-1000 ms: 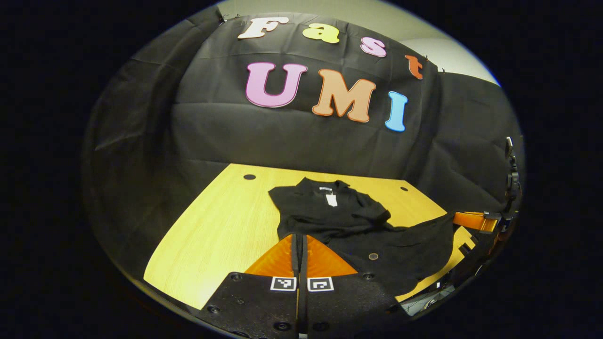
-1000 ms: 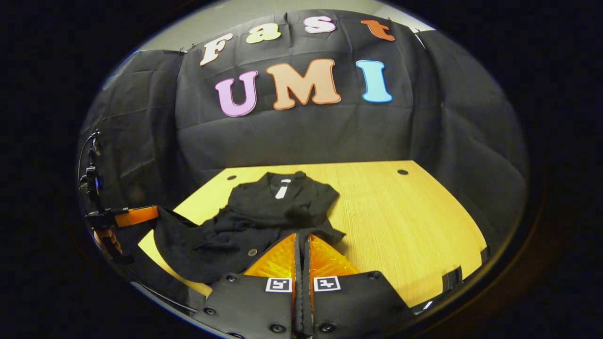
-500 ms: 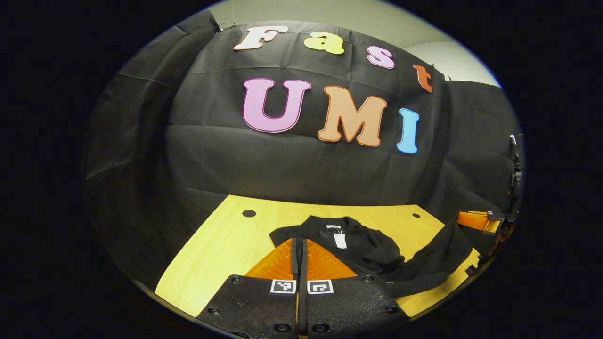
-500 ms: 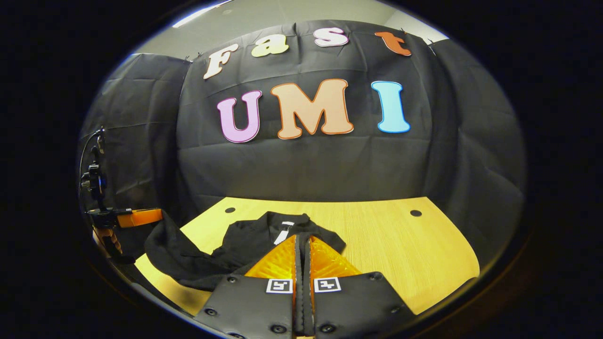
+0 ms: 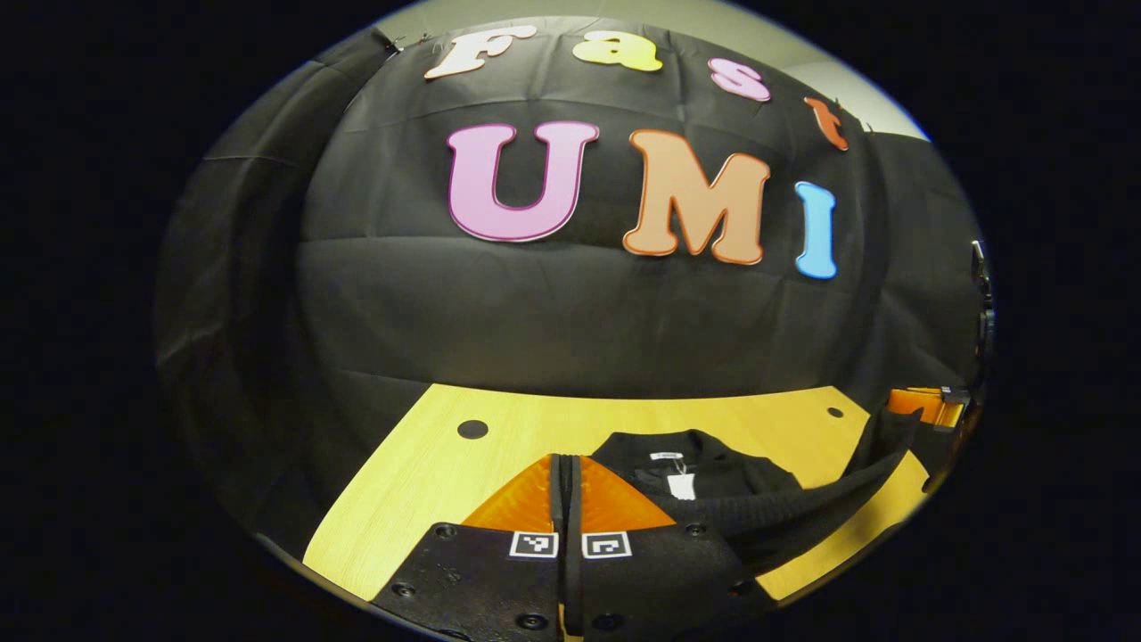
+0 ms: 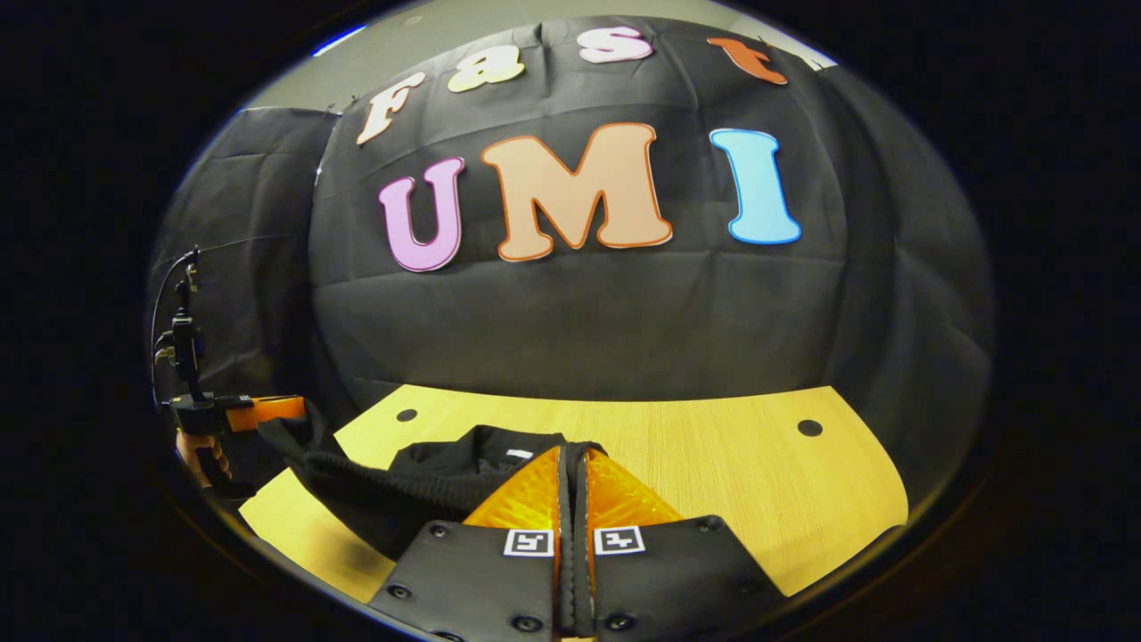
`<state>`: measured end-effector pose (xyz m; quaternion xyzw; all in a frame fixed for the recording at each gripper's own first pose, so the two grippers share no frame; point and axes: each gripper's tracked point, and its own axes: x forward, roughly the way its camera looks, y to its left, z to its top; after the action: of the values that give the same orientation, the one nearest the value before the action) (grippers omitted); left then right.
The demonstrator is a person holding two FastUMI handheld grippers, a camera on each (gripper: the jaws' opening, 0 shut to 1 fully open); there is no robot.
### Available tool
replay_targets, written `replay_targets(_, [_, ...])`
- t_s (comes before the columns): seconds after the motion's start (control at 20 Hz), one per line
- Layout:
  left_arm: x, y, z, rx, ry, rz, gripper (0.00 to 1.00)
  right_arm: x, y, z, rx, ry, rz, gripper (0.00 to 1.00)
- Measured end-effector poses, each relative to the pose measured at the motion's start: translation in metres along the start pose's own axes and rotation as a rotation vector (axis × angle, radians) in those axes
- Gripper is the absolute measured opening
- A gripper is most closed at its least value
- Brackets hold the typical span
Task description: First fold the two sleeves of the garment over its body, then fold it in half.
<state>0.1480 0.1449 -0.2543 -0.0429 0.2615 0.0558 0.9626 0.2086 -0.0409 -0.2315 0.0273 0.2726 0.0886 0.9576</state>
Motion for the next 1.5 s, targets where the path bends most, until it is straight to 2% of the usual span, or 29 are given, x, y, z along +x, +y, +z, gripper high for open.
replay_targets(0.15, [0.036, 0.015, -0.007, 0.033, 0.014, 0.071, 0.00, 0.043, -0.019, 0.003, 0.006, 0.010, -0.017, 0.02])
replay_targets(0.2, [0.046, 0.025, -0.008, 0.069, 0.010, 0.121, 0.00, 0.055, -0.031, -0.003, 0.008, 0.053, -0.070, 0.02])
replay_targets(0.25, [0.047, 0.031, -0.006, 0.104, 0.002, 0.155, 0.00, 0.055, -0.046, -0.004, 0.002, 0.048, -0.139, 0.25])
replay_targets(0.35, [0.058, 0.031, -0.001, 0.142, -0.042, 0.177, 1.00, 0.066, -0.055, 0.011, 0.004, -0.015, -0.162, 0.71])
replay_targets(0.4, [0.053, 0.026, 0.008, 0.128, -0.079, 0.165, 0.93, 0.068, -0.056, 0.017, 0.001, -0.035, -0.157, 0.94])
replay_targets(0.45, [0.052, 0.020, 0.021, 0.110, -0.105, 0.150, 0.99, 0.065, -0.057, 0.020, -0.009, -0.043, -0.166, 0.99])
replay_targets(0.55, [0.041, 0.013, 0.029, 0.106, -0.117, 0.144, 0.94, 0.050, -0.051, 0.022, -0.024, -0.062, -0.156, 0.99])
replay_targets(0.6, [0.030, 0.011, 0.034, 0.102, -0.131, 0.147, 1.00, 0.039, -0.045, 0.027, -0.029, -0.090, -0.149, 0.99])
replay_targets(0.65, [0.016, 0.010, 0.042, 0.095, -0.153, 0.144, 0.93, 0.023, -0.040, 0.034, -0.033, -0.119, -0.147, 0.99])
replay_targets(0.7, [0.000, 0.007, 0.055, 0.086, -0.190, 0.139, 1.00, 0.005, -0.033, 0.040, -0.031, -0.149, -0.142, 0.99])
replay_targets(0.75, [-0.019, 0.004, 0.067, 0.082, -0.228, 0.135, 0.93, -0.017, -0.024, 0.046, -0.025, -0.183, -0.140, 0.95])
replay_targets(0.8, [-0.040, 0.002, 0.082, 0.082, -0.280, 0.131, 0.93, -0.039, -0.014, 0.053, -0.019, -0.226, -0.137, 0.98])
replay_targets(0.95, [-0.101, -0.009, 0.113, 0.078, -0.411, 0.094, 0.92, -0.109, 0.012, 0.076, -0.040, -0.373, -0.152, 0.94])
replay_targets(1.0, [-0.118, -0.010, 0.118, 0.075, -0.446, 0.088, 0.92, -0.133, 0.019, 0.075, -0.050, -0.398, -0.162, 0.98])
replay_targets(1.1, [-0.145, -0.012, 0.119, 0.078, -0.467, 0.071, 0.92, -0.163, 0.039, 0.073, -0.066, -0.427, -0.164, 0.94])
replay_targets(1.15, [-0.158, -0.012, 0.119, 0.084, -0.471, 0.067, 0.92, -0.175, 0.050, 0.072, -0.073, -0.436, -0.156, 0.97])
replay_targets(1.35, [-0.199, -0.016, 0.114, 0.109, -0.492, 0.049, 0.92, -0.212, 0.073, 0.052, -0.077, -0.447, -0.140, 0.98])
replay_targets(1.4, [-0.208, -0.016, 0.111, 0.115, -0.488, 0.046, 0.99, -0.222, 0.077, 0.046, -0.075, -0.447, -0.140, 0.98])
replay_targets(1.5, [-0.225, -0.017, 0.107, 0.116, -0.488, 0.039, 0.99, -0.237, 0.084, 0.040, -0.068, -0.454, -0.137, 0.99])
